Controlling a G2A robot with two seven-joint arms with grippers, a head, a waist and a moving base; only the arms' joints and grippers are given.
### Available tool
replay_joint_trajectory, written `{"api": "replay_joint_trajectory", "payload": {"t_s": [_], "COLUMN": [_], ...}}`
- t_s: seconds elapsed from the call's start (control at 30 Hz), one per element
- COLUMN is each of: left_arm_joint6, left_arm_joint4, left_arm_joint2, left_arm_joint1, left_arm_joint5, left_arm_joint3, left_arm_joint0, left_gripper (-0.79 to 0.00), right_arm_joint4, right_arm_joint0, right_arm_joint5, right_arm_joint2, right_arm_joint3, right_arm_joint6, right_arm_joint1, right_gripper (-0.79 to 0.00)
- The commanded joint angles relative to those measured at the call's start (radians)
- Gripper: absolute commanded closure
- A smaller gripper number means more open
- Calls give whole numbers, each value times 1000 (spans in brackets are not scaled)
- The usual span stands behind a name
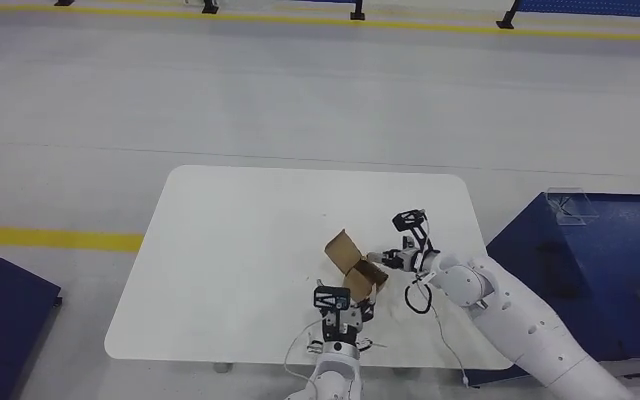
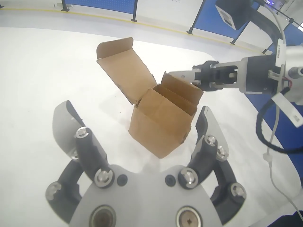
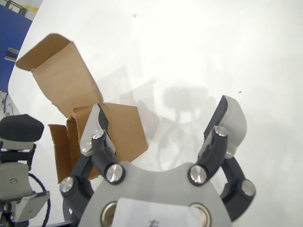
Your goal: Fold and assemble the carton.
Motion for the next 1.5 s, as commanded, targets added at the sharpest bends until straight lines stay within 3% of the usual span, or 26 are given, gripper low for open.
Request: {"api": "replay_joint_trajectory", "payload": {"t_s": [0.0, 0.3, 0.47, 0.6, 0.83, 1.13, 1.47], "left_arm_joint6": [-16, 19, 90, 35, -123, -203, -225], "left_arm_joint4": [1, -13, -22, 39, 104, 150, 112], "left_arm_joint2": [3, -44, -101, -158, -146, -119, -163], "left_arm_joint1": [-10, -28, -10, 11, 1, -30, -47], "left_arm_joint5": [-6, -19, -126, -116, -91, -53, -69], "left_arm_joint3": [18, 9, -93, -141, -94, -12, 28], "left_arm_joint0": [-11, 10, 92, 133, 89, 18, 0], "left_gripper": [-785, -785, -785, -785, -785, -785, -785], "right_arm_joint4": [0, -10, -28, -37, -56, -78, -90], "right_arm_joint0": [-7, -55, -72, -82, -98, -121, -142], "right_arm_joint5": [-18, -35, -35, -34, -20, 7, 28], "right_arm_joint2": [9, 63, 68, 75, 97, 120, 140], "right_arm_joint3": [-3, -38, -51, -62, -79, -97, -106], "right_arm_joint6": [12, 35, 57, 68, 76, 71, 72], "right_arm_joint1": [0, 8, 4, 0, -5, -12, -23], "right_gripper": [-785, -785, -785, -785, -785, -785, -785]}}
